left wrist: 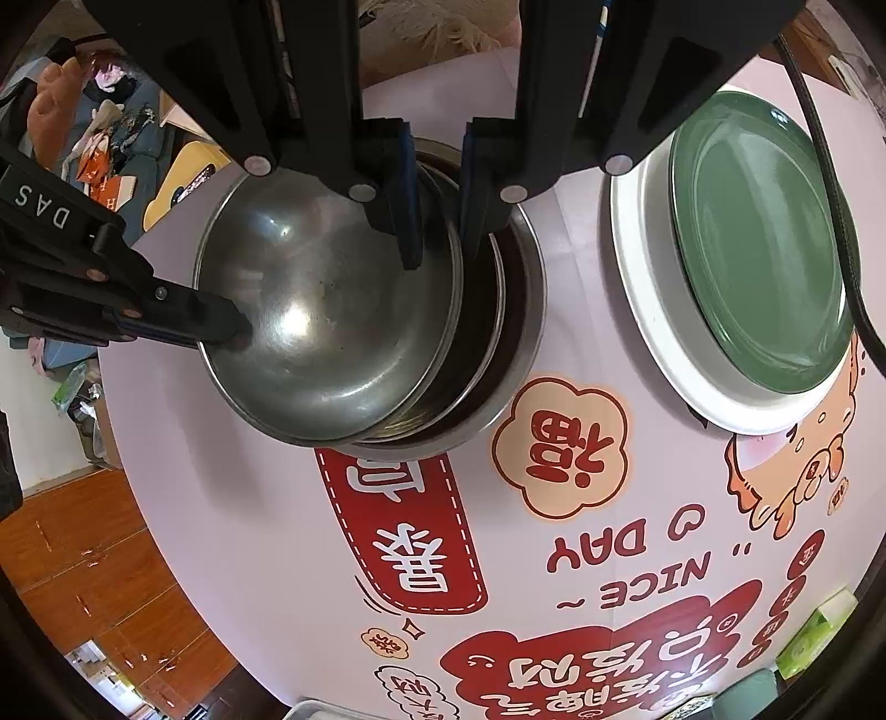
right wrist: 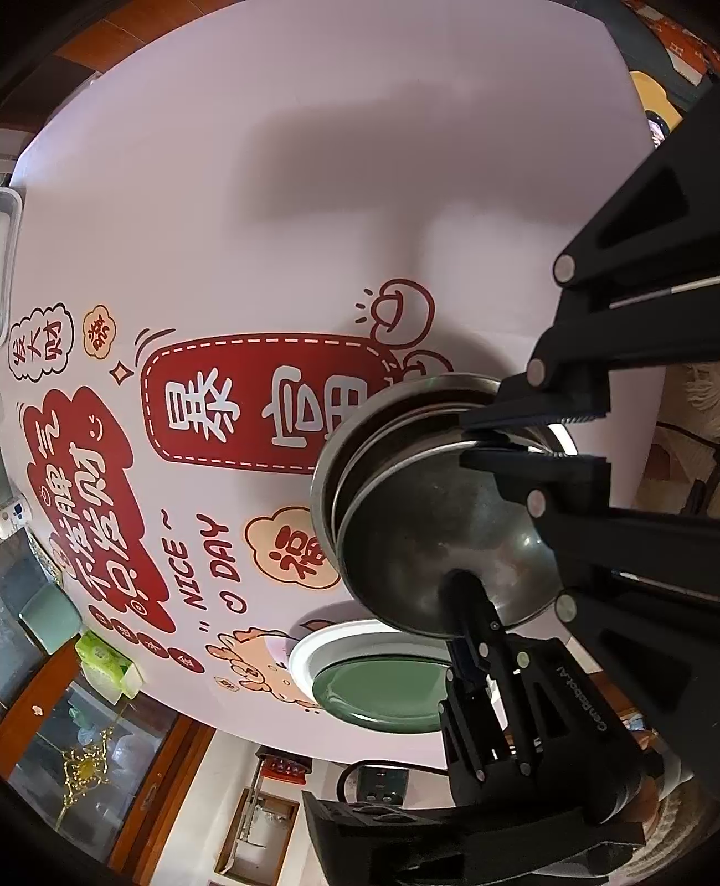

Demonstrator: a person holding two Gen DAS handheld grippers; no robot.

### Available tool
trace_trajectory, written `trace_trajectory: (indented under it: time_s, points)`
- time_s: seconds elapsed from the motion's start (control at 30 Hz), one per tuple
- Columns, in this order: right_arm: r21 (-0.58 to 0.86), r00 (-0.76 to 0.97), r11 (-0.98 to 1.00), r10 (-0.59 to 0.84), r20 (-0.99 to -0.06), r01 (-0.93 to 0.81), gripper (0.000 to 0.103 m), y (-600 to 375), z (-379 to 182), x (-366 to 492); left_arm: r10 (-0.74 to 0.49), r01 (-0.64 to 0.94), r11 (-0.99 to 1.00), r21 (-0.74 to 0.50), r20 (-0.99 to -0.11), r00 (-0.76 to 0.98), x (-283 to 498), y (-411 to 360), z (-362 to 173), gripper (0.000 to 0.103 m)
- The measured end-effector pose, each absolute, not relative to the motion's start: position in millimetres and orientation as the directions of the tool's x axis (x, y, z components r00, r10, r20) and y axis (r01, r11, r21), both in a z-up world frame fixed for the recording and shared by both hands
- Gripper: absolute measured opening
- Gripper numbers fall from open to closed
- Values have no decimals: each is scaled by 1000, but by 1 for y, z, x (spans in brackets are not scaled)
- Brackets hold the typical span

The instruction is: Organize plates and bowls

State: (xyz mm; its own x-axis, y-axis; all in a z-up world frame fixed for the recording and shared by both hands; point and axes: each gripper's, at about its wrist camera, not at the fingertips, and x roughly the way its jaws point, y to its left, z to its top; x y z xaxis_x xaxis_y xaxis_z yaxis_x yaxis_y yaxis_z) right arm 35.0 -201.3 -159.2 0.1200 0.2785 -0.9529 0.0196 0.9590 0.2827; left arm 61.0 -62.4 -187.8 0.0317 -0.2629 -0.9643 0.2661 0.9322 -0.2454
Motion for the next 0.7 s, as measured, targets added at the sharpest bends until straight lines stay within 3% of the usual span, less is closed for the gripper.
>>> trace_trajectory:
  time_s: [0.43,0.7]
  points:
    - [241,117,971,240,-964,-1,9,-197,-163,39,-246,280,934,-223,-968,47,67,-61,-186,12]
    - [236,142,972,236,-961,-18,9,-196,-153,41,-258,284,930,-233,-965,54,67,-59,-179,19]
